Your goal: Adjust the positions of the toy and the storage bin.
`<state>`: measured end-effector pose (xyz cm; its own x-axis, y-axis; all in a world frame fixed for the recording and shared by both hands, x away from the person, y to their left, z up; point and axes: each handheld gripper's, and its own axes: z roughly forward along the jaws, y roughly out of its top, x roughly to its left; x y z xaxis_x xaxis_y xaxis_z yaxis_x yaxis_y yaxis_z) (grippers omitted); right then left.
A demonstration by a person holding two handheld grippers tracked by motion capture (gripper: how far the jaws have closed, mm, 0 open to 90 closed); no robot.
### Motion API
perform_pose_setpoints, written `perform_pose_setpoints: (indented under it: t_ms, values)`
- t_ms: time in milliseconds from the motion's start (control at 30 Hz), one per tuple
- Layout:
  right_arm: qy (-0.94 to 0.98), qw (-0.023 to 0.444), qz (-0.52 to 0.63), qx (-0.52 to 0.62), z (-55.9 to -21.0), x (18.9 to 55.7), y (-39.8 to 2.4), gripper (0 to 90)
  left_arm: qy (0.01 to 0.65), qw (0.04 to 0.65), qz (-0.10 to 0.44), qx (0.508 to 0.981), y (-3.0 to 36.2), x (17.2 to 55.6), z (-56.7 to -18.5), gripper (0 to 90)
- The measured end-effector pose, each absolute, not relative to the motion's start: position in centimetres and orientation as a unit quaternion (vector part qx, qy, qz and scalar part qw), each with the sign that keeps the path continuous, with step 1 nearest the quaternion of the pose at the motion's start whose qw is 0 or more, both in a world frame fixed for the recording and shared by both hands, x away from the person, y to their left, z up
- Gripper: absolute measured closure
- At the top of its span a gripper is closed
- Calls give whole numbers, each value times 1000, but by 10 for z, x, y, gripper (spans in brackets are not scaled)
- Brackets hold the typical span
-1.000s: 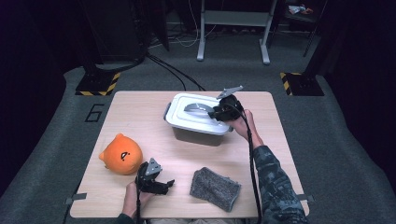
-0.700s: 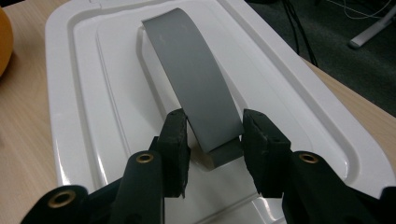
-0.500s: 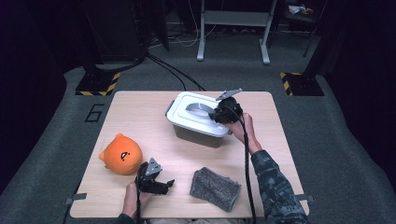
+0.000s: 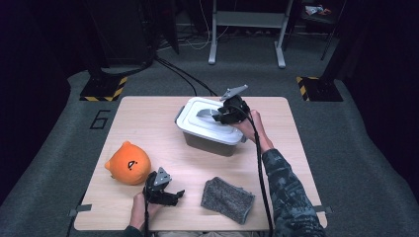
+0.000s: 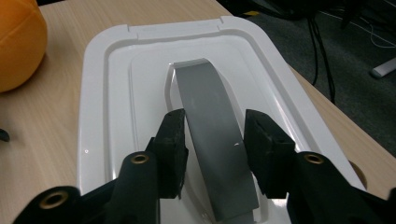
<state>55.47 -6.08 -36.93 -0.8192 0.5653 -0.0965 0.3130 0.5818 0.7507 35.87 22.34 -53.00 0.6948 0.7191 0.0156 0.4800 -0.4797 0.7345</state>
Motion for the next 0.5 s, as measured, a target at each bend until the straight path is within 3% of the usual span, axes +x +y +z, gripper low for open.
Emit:
perform_pose_setpoints:
  t_ms: [500]
  values:
    - [876,164,373,257,-368,541,-55,650,354,366,164,845,223,359,-530,128]
